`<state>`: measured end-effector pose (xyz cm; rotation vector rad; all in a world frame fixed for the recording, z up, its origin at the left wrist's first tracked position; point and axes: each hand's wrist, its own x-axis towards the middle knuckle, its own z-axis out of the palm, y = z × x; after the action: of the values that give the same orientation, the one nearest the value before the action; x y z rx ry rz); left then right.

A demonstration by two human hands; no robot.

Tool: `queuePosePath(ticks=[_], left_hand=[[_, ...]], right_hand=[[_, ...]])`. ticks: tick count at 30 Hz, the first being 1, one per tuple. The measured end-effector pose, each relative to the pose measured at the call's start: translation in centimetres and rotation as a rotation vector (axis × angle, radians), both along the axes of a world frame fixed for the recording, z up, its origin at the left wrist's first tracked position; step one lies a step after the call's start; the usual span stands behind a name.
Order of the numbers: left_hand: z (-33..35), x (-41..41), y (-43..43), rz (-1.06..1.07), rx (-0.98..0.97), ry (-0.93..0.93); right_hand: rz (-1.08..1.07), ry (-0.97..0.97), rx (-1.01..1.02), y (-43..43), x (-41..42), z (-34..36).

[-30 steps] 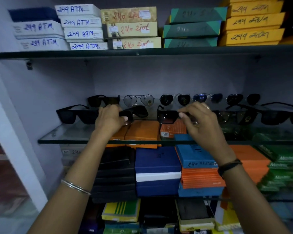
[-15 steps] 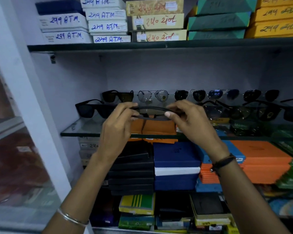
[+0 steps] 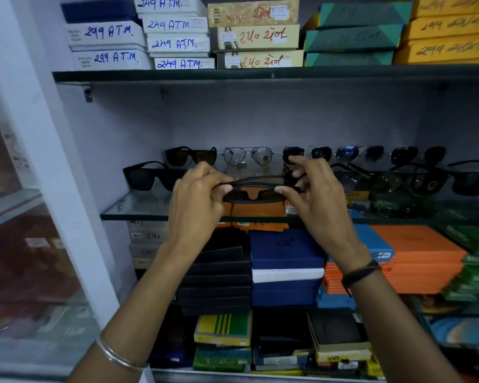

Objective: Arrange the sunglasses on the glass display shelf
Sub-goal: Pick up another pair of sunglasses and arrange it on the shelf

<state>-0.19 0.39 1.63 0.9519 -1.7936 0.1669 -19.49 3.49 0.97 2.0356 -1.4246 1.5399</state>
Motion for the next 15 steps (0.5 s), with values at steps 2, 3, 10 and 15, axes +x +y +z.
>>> queuePosePath(ticks=[2, 3, 10, 15], left_hand=[[0.1, -0.1, 0.3, -0.009, 0.063, 0.163], [0.2, -0.1, 0.4, -0.020, 0.113, 0.276], [1.1, 0.3, 0.8, -0.286, 0.534, 0.827], [0.8, 0.6, -0.1, -0.301, 0.573, 0.864]], right_hand=[[0.008, -0.032, -0.005, 0.0, 0.1, -0.1], [0.011, -0.031, -0.007, 0.1, 0.1, -0.2], [-0.017, -0.036, -0.038, 0.1, 0.1, -0.5], [0.121, -0.300, 0.084, 0.0, -0.6, 0.0]])
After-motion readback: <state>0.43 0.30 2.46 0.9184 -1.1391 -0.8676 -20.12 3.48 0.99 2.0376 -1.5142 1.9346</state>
